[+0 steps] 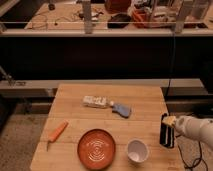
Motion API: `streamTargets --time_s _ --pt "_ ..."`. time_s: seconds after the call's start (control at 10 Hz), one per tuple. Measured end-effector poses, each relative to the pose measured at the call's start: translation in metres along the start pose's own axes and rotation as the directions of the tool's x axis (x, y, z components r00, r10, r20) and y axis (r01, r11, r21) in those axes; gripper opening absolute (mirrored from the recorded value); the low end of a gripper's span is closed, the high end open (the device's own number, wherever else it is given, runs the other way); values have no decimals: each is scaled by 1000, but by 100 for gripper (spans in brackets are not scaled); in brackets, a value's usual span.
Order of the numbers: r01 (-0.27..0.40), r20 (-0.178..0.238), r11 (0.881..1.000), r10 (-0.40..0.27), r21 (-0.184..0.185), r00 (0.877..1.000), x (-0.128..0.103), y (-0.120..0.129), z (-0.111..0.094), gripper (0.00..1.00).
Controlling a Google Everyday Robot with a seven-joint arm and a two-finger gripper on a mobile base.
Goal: Place the eraser in the ceramic cup
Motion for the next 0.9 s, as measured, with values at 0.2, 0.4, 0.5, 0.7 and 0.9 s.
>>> streamTargets --time_s 0.2,0.4,0.5,0.7,0.9 --pt "-1 -17 999 2 38 1000 5 -2 -13 0" --pt "28 -24 997 -27 76 999 5 -6 -21 0" --pt "47 -32 994 -44 100 999 4 -10 -26 0" --pt "74 -48 988 -68 136 997 2 -18 -34 0" --pt "114 -62 980 -105 165 993 -2 -31 -41 0"
